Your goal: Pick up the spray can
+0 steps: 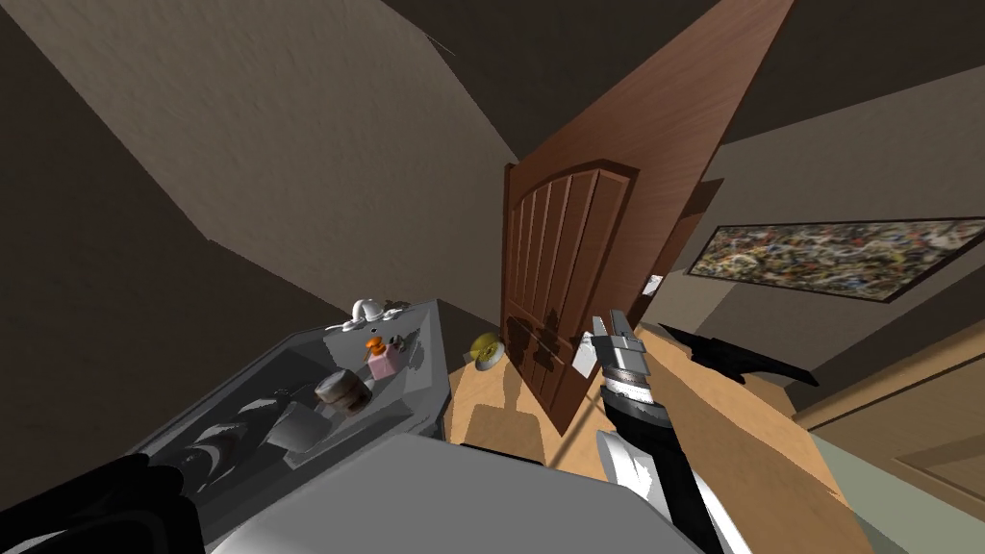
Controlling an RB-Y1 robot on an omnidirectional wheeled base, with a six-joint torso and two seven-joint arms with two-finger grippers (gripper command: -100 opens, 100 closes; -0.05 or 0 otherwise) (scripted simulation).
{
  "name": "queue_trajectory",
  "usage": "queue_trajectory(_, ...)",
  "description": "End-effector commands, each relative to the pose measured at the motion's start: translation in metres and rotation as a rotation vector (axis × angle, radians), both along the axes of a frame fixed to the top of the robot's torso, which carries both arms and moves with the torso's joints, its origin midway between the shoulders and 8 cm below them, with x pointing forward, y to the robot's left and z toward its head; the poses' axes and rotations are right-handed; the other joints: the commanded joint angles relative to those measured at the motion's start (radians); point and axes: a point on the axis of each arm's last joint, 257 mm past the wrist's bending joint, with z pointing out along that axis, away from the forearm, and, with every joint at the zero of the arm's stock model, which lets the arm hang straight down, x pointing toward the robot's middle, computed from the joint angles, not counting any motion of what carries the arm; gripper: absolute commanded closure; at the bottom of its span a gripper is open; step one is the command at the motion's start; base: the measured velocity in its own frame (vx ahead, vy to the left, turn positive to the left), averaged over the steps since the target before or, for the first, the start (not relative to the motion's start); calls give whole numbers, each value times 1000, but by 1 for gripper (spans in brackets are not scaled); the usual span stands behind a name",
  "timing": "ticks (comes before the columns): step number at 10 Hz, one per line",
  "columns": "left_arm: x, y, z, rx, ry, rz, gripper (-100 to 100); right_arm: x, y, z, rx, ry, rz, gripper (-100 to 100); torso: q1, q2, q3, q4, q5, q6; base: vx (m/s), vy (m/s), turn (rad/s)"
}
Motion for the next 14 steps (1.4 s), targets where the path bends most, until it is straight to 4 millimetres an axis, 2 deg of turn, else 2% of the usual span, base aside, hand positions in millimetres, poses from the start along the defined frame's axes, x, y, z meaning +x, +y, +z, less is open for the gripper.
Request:
queue_trajectory(1,-10,-1,-8,-19,48,11,-100,0,0,0,0,0,0,0,0,0,0,0,0,0,69,-5,-73)
queue_trajectory(2,-11,-2,-9,-22,53,13,-100,0,0,0,0,0,0,0,1,1,0,0,0,0,30,2,6)
queue_trajectory(6,-37,-5,-21,-64,171,26,-100,0,0,0,0,0,0,0,2,1,0,0,0,0,64,7,-111)
queue_trajectory(11,-69,-17,-33,-116,329,23,-100,0,0,0,0,0,0,0,2,2,1,0,0,-1,54,14,-90)
queue_trajectory(14,-82,-23,-38,-139,391,22,-100,0,0,0,0,0,0,0,3,2,1,0,1,0,47,33,-65)
